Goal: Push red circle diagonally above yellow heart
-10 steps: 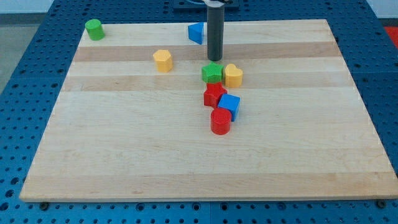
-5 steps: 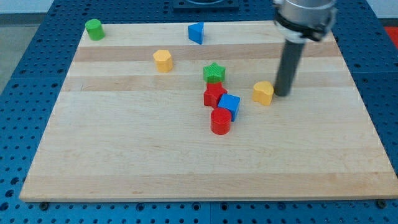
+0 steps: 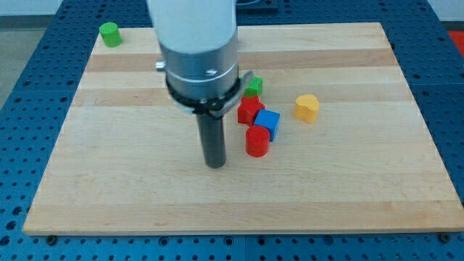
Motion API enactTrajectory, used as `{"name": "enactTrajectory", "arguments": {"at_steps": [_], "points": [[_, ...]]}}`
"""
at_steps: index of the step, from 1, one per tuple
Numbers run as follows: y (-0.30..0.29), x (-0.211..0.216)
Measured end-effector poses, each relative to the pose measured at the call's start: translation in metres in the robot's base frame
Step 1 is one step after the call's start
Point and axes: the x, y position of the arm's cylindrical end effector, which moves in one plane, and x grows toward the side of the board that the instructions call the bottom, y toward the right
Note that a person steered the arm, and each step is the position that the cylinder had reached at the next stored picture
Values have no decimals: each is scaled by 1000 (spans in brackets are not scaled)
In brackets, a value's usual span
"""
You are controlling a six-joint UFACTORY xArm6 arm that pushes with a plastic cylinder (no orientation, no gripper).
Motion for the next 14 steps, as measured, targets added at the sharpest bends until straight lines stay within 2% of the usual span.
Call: {"name": "enactTrajectory", "arguments": {"at_steps": [2,3,4,5,6,7,9,10,11,12,14], "points": [[136,-1],[132,10],[32,44],[-4,26],[25,12],[79,0],[140,-6],[124,8],[49,1],[37,-25],[111,-39]]}}
